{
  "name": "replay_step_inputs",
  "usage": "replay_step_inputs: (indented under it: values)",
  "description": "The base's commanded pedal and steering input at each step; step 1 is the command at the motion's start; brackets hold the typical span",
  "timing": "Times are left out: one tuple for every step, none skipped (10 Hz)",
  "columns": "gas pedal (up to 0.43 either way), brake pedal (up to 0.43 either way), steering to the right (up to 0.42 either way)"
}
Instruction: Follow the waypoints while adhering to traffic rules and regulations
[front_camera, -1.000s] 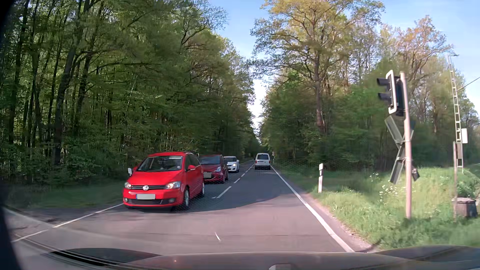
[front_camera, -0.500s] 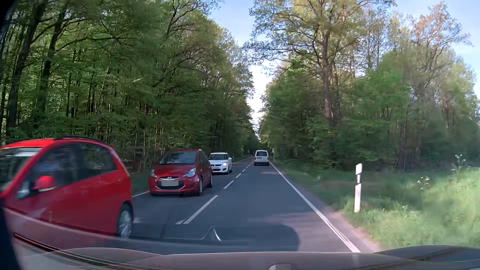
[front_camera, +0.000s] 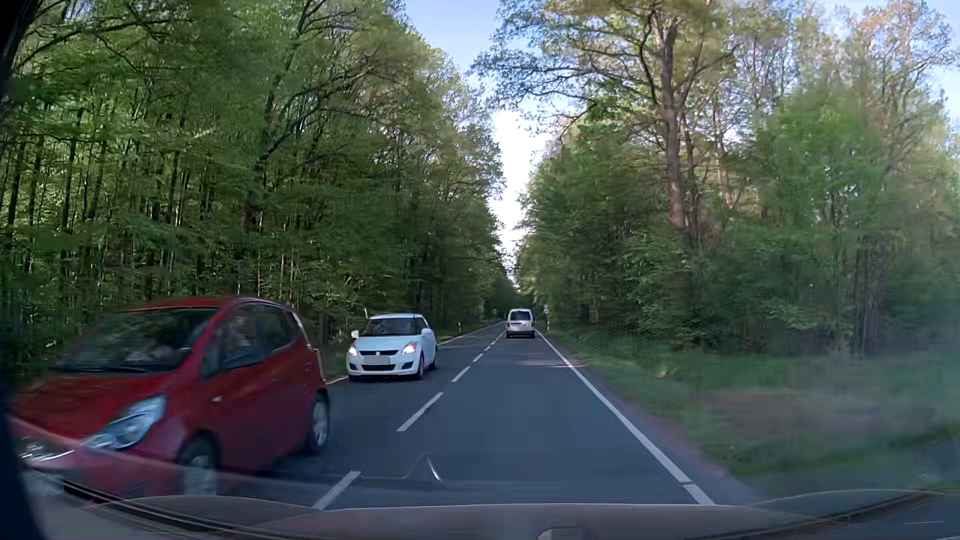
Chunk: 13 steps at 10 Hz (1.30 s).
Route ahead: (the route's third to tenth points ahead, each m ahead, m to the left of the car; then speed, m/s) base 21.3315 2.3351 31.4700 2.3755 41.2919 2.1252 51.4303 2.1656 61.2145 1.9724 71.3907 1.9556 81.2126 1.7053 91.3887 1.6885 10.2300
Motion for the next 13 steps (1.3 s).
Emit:
replay_step_inputs:
  values:
    - [0.299, 0.000, 0.002]
    - [0.299, 0.000, 0.002]
    - [0.299, 0.000, 0.001]
    - [0.299, 0.000, -0.001]
    - [0.299, 0.000, -0.001]
    - [0.299, 0.000, -0.001]
    - [0.299, 0.000, -0.001]
    - [0.299, 0.000, -0.001]
    - [0.299, 0.000, -0.001]
    - [0.299, 0.000, -0.001]
    - [0.299, 0.000, -0.001]
    - [0.299, 0.000, -0.001]
    - [0.299, 0.000, -0.001]
